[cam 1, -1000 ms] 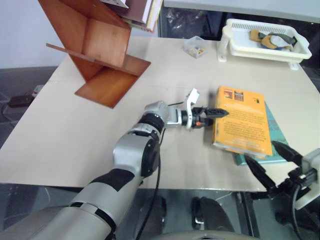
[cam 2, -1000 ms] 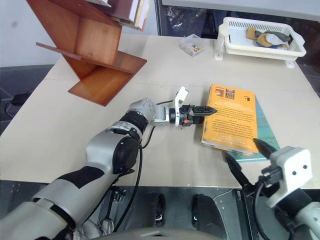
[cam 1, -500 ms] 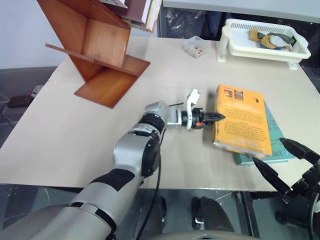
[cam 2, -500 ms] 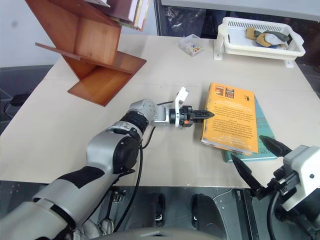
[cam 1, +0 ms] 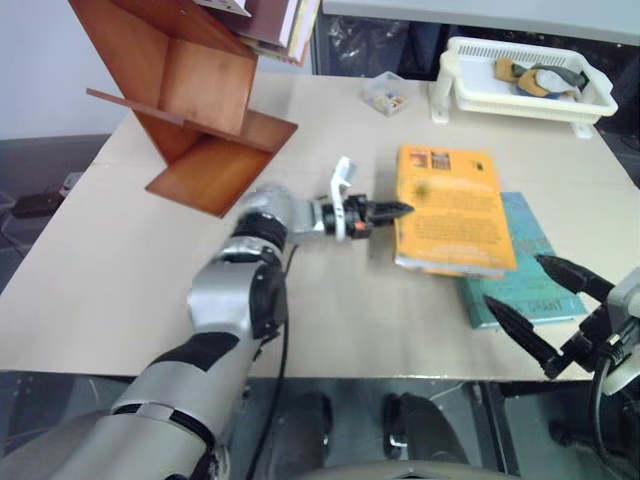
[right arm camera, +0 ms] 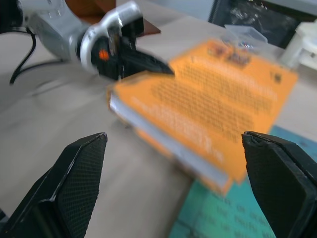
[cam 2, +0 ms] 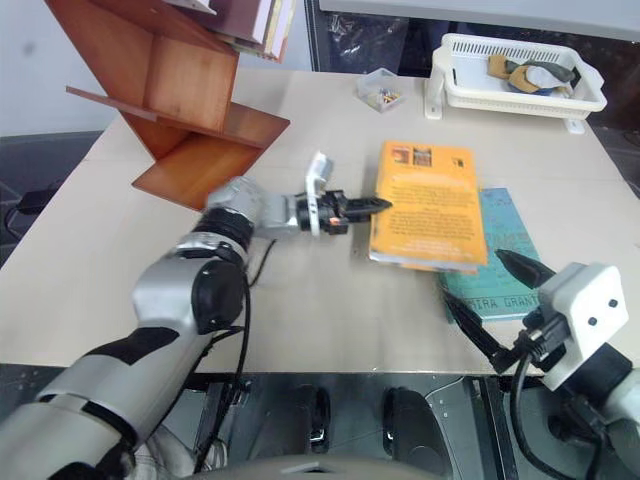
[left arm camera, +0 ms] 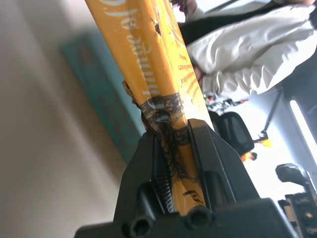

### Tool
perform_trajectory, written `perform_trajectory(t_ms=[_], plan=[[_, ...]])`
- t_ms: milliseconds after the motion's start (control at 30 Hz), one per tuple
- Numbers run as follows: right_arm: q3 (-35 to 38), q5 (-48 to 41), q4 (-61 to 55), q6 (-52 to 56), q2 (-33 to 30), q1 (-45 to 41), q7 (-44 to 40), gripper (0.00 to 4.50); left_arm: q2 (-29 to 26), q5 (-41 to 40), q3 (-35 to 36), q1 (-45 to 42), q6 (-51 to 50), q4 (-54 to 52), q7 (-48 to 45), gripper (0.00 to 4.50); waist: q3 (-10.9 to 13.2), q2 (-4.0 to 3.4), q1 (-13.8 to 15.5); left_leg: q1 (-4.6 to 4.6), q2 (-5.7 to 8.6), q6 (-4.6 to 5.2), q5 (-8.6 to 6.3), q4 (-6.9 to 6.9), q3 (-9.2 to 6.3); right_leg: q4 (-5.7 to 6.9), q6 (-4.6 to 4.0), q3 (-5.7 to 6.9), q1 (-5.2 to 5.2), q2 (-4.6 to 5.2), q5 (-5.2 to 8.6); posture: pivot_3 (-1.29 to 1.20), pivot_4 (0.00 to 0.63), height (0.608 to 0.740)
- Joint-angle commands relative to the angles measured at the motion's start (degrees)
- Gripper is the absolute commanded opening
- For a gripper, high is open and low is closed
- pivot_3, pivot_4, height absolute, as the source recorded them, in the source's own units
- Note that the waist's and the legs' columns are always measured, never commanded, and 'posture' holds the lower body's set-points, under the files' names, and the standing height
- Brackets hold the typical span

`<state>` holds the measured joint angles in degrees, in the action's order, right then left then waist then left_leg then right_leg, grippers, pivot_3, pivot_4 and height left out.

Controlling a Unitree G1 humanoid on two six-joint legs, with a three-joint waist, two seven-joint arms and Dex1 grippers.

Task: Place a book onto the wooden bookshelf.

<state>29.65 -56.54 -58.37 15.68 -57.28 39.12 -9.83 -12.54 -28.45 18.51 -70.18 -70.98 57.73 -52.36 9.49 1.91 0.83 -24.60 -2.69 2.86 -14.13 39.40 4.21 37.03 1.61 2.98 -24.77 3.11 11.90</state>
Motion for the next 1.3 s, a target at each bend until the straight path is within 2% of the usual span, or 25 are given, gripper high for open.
perform_trajectory(t_ms=[33, 100, 200, 267, 333, 367, 433, 500, 700, 833, 1000, 1167, 1300], plan=[[-3.5, -0.7, 2.7, 2.9, -0.1, -7.4, -2.4, 4.50, -3.2, -1.8, -2.5, 9.5, 6.8, -28.7, -0.3, 0.29, 0.0, -0.03, -0.1, 0.05, -0.02, -0.01, 0.00, -0.01, 0.01, -0.01, -0.06, -0.03, 0.01, 0.00, -0.04, 0.00, 0.150, 0.740], [-5.8, -0.6, 4.9, 4.4, 0.1, -12.1, -4.4, 4.50, -6.9, -1.8, -4.0, 15.4, 12.2, -42.0, -1.7, 0.29, 0.0, -0.05, -0.3, 0.15, -0.12, -0.10, 0.05, -0.05, 0.16, 0.05, -0.19, -0.42, 0.02, 0.03, -0.11, 0.00, 0.150, 0.740], [-8.0, -0.1, 7.7, 6.1, 0.8, -17.2, -7.2, 4.50, -13.3, -1.6, -7.1, 20.7, 19.5, -51.2, -7.8, 0.29, 0.0, -0.05, 0.3, 0.13, -0.14, -0.18, 0.11, -0.04, 0.15, 0.09, -0.21, -0.39, -0.02, -0.02, -0.11, 0.00, 0.150, 0.740], [-10.3, 0.5, 10.4, 7.0, 0.9, -21.9, -9.8, 4.50, -20.3, 5.6, -9.4, 25.8, 40.4, -55.1, -14.4, 0.29, 0.0, -0.03, 0.5, 0.12, -0.08, -0.06, 0.04, -0.01, 0.11, 0.11, -0.25, -0.34, 0.00, 0.01, -0.08, 0.00, 0.150, 0.740], [-12.2, 1.2, 12.6, 7.8, 1.3, -25.7, -12.0, 4.50, -24.7, 11.0, -9.9, 28.7, 58.5, -55.3, -17.6, 0.29, 0.0, -0.07, 0.4, 0.27, 0.00, -0.03, 0.01, -0.03, 0.31, 0.06, -0.44, -0.33, 0.06, 0.00, 0.02, 0.00, 0.150, 0.740], [-13.2, 1.6, 13.7, 8.1, 1.6, -27.5, -13.0, 4.50, -25.7, 13.0, -8.8, 29.1, 67.6, -53.6, -17.2, 0.29, 0.0, -0.07, 0.4, 0.39, -0.02, -0.02, 0.01, -0.03, 0.34, 0.08, -0.44, -0.37, 0.15, 0.03, 0.02, 0.00, 0.150, 0.740], [-15.9, 2.8, 17.0, 8.5, 2.2, -32.2, -16.6, 4.50, -30.2, 14.3, -6.3, 27.6, 90.6, -47.3, -22.4, 0.29, 0.0, -0.06, 0.5, 0.43, -0.05, 0.00, 0.00, -0.03, 0.40, 0.06, -0.46, -0.39, 0.18, 0.07, 0.02, 0.00, 0.150, 0.740], [-17.6, 4.1, 19.5, 8.9, 3.0, -35.5, -19.5, 4.50, -34.2, 14.9, -6.2, 23.5, 102.3, -40.6, -25.5, 0.29, 0.0, -0.03, 0.7, 0.42, -0.10, 0.01, 0.00, -0.01, 0.39, 0.07, -0.47, -0.36, 0.18, 0.07, 0.01, 0.00, 0.150, 0.740], [-20.8, 7.4, 24.3, 9.9, 5.5, -43.1, -24.7, 4.50, -42.6, 18.2, -8.6, 8.2, 117.2, -23.0, -26.1, 0.29, 0.0, -0.05, 1.3, 0.29, 0.03, 0.09, -0.04, 0.00, 0.46, -0.02, -0.26, -0.31, 0.12, 0.00, -0.10, 0.00, 0.150, 0.740], [-21.4, 9.0, 25.5, 10.5, 6.9, -45.5, -26.9, 4.50, -46.1, 19.2, -10.9, 2.7, 120.7, -14.2, -28.7, 0.29, 0.0, -0.04, 1.2, 0.29, 0.03, 0.13, -0.07, -0.01, 0.85, -0.05, -0.17, -0.36, 0.09, -0.02, -0.12, 0.00, 0.150, 0.740], [-22.1, 10.6, 26.2, 11.3, 8.6, -48.1, -28.4, 4.50, -51.1, 28.8, -17.0, -4.9, 125.2, 1.4, -29.1, 0.29, 0.0, -0.02, 1.1, 0.19, -0.02, 0.13, -0.07, 0.01, 0.87, -0.03, -0.05, -0.31, -0.01, -0.10, -0.05, 0.00, 0.150, 0.740], [-22.3, 11.8, 25.7, 12.1, 10.4, -49.4, -28.7, 4.50, -52.5, 43.0, -24.7, -11.9, 130.4, 11.2, -18.2, 0.29, 0.0, 0.01, 1.1, 0.13, -0.02, 0.14, -0.07, 0.03, 0.84, -0.03, 0.02, -0.28, -0.02, -0.06, -0.01, 0.00, 0.150, 0.740], [-22.1, 12.2, 24.6, 12.6, 11.4, -49.6, -28.9, 4.50, -52.6, 53.3, -31.1, -16.9, 129.1, 15.0, -8.2, 0.29, 0.0, 0.01, 1.0, 0.09, -0.02, 0.15, -0.08, 0.03, 0.84, -0.03, 0.03, -0.28, -0.04, -0.06, -0.01, 0.00, 0.150, 0.740]])
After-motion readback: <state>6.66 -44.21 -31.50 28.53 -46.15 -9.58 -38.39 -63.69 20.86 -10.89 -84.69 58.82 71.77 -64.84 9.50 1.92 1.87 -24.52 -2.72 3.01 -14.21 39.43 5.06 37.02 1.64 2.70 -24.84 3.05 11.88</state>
